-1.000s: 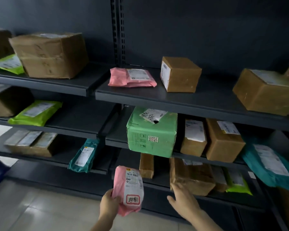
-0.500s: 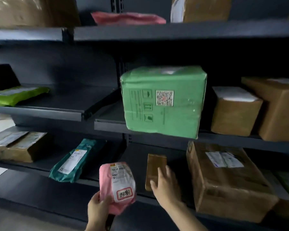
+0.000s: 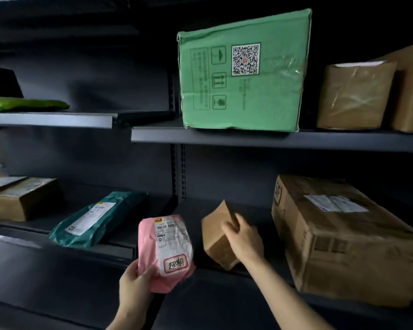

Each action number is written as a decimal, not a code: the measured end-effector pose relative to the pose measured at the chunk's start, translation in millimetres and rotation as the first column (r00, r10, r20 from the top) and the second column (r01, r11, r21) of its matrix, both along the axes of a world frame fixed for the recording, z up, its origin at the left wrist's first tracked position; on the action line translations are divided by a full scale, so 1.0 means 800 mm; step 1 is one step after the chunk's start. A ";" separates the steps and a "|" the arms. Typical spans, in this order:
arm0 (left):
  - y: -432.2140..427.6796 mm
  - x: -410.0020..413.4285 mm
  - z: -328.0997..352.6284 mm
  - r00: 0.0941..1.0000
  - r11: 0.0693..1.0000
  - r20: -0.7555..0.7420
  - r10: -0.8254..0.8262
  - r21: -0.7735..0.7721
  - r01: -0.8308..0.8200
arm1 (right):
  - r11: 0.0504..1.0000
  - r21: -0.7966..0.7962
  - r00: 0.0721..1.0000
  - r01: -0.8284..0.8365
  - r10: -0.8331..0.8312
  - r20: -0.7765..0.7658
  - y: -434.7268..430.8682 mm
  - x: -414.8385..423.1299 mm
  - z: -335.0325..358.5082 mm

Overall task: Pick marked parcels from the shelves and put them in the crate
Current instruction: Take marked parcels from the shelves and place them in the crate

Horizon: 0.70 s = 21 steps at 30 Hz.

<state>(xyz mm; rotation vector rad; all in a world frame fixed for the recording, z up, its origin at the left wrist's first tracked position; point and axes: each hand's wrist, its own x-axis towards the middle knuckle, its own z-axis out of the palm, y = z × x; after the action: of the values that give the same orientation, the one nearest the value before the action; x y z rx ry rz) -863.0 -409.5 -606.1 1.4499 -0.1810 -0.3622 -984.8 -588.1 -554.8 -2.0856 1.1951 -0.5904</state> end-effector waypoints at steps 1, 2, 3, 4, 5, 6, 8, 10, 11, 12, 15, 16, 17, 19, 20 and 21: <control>0.000 0.001 -0.002 1.000 1.000 -0.007 -0.007 -0.006 0.007 | 0.993 0.122 0.988 -0.005 -0.014 0.156 0.001 -0.010 -0.002; 0.001 0.002 -0.003 1.000 1.000 -0.011 -0.015 -0.007 0.015 | 0.981 0.194 0.970 -0.011 -0.037 0.241 0.001 -0.019 -0.006; 0.001 0.002 -0.004 1.000 1.000 -0.011 -0.025 -0.007 0.025 | 0.974 0.225 0.963 0.000 -0.061 0.263 0.003 -0.028 -0.009; 0.000 0.001 -0.003 0.999 0.999 -0.010 -0.035 -0.006 0.035 | 0.970 0.240 0.959 0.018 -0.085 0.270 0.003 -0.034 -0.013; 0.001 0.001 -0.001 0.999 0.999 -0.006 -0.046 -0.008 0.046 | 0.968 0.250 0.957 0.032 -0.102 0.272 0.003 -0.039 -0.016; 0.002 0.000 0.000 0.999 0.999 -0.004 -0.052 -0.012 0.052 | 0.967 0.253 0.957 0.040 -0.110 0.269 0.004 -0.041 -0.019; 0.003 0.001 0.000 0.998 0.998 -0.001 -0.059 -0.021 0.059 | 0.986 0.139 0.972 0.089 -0.116 0.204 0.004 -0.040 -0.019; 0.008 0.001 0.001 0.998 0.998 0.020 -0.066 -0.013 0.066 | 0.977 -0.147 0.987 0.156 -0.152 0.043 0.009 -0.031 -0.014; 0.009 0.001 0.001 0.997 0.997 0.035 -0.072 -0.012 0.072 | 0.950 -0.279 0.986 0.141 -0.161 -0.048 0.015 -0.023 -0.010; 0.011 0.001 0.001 0.996 0.997 0.045 -0.076 -0.009 0.076 | 0.930 -0.358 0.977 0.089 -0.152 -0.151 0.021 -0.013 -0.006; 0.016 -0.001 0.000 0.995 0.996 0.052 -0.085 0.002 0.085 | 0.940 -0.336 0.900 -0.055 -0.099 -0.424 0.040 0.014 0.000; 0.018 -0.001 -0.001 0.995 0.996 0.053 -0.089 0.010 0.089 | 0.943 -0.325 0.880 -0.063 -0.101 -0.464 0.042 0.018 0.000; 0.019 0.000 -0.003 0.994 0.996 0.056 -0.094 0.015 0.093 | 0.946 -0.320 0.876 -0.056 -0.108 -0.471 0.041 0.019 0.000; 0.024 0.005 -0.008 0.994 0.996 0.053 -0.091 0.022 0.090 | 0.972 -0.233 0.931 -0.012 -0.074 -0.359 0.038 0.014 0.004; 0.026 0.008 -0.011 0.995 0.996 0.046 -0.089 0.029 0.088 | 0.994 -0.109 0.980 0.016 -0.038 -0.197 0.034 0.010 0.005; 0.027 0.010 -0.014 0.995 0.996 0.041 -0.087 0.032 0.086 | 0.999 0.044 1.000 0.016 -0.016 0.011 0.032 0.005 0.008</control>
<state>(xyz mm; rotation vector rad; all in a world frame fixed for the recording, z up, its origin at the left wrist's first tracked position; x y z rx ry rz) -855.0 -388.1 -617.3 1.4829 -0.2738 -0.4065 -980.6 -562.9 -548.8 -2.0354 1.2093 -0.5774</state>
